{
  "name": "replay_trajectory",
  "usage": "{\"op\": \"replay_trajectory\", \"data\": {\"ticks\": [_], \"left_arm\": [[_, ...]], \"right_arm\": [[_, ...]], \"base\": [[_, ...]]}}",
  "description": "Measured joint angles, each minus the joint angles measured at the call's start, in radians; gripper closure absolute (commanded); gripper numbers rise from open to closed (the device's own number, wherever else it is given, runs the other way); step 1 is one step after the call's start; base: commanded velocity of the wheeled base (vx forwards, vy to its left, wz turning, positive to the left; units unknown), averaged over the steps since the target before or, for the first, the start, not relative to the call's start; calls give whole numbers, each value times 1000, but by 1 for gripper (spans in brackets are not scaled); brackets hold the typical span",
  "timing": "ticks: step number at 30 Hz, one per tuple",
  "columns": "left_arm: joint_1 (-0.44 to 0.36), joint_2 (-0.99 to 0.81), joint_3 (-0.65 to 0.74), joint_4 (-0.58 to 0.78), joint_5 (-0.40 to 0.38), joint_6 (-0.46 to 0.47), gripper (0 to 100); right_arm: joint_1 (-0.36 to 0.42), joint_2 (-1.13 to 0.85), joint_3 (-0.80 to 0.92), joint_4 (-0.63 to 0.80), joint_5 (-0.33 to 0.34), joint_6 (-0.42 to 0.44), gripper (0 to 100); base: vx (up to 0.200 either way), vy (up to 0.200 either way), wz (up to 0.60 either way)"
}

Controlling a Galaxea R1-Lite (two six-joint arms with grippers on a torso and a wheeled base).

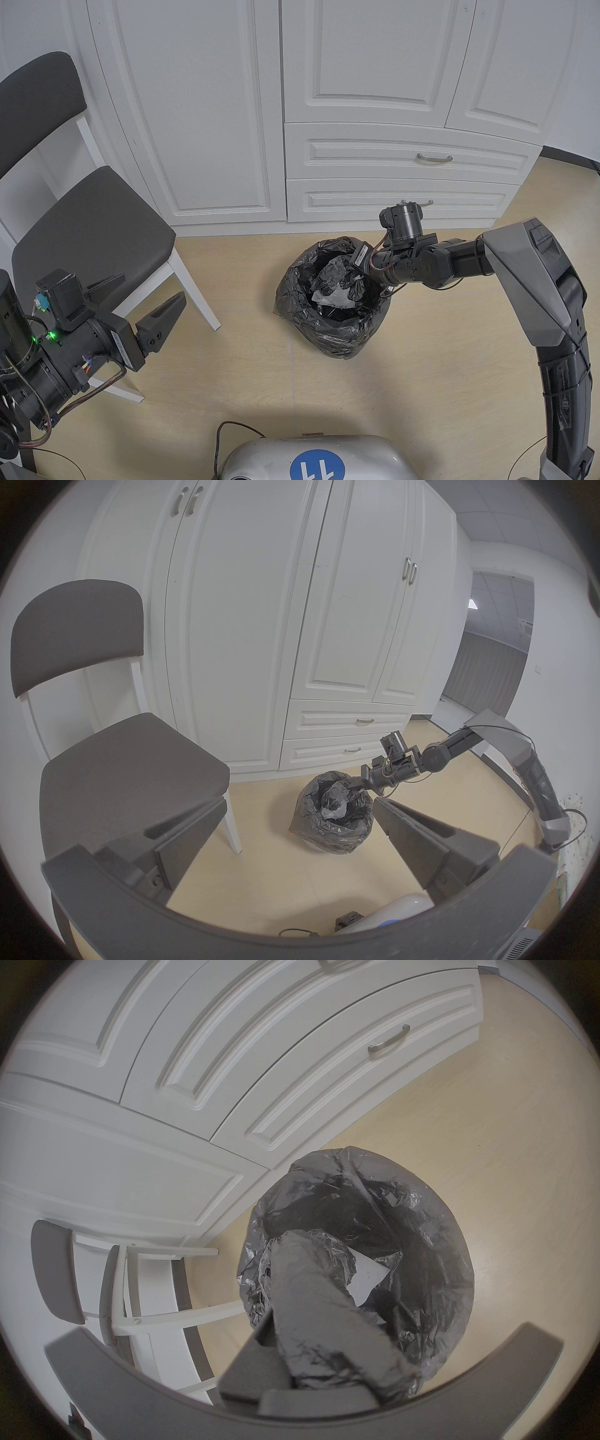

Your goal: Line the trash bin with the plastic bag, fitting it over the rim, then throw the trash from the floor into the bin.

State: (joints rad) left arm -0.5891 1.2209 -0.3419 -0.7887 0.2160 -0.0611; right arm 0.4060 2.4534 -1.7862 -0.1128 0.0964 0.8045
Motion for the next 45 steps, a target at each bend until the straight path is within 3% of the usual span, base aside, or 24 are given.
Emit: {"op": "replay_trajectory", "data": {"ticks": [18, 45], "left_arm": [[0, 1, 1, -1, 0, -1, 0], [0, 8, 11, -42, -1, 0, 0]], "right_arm": [[-26, 140, -100, -2, -9, 2, 100], [9, 43, -34, -2, -79, -31, 100]], "base": [[0, 0, 0], [0, 0, 0]]}}
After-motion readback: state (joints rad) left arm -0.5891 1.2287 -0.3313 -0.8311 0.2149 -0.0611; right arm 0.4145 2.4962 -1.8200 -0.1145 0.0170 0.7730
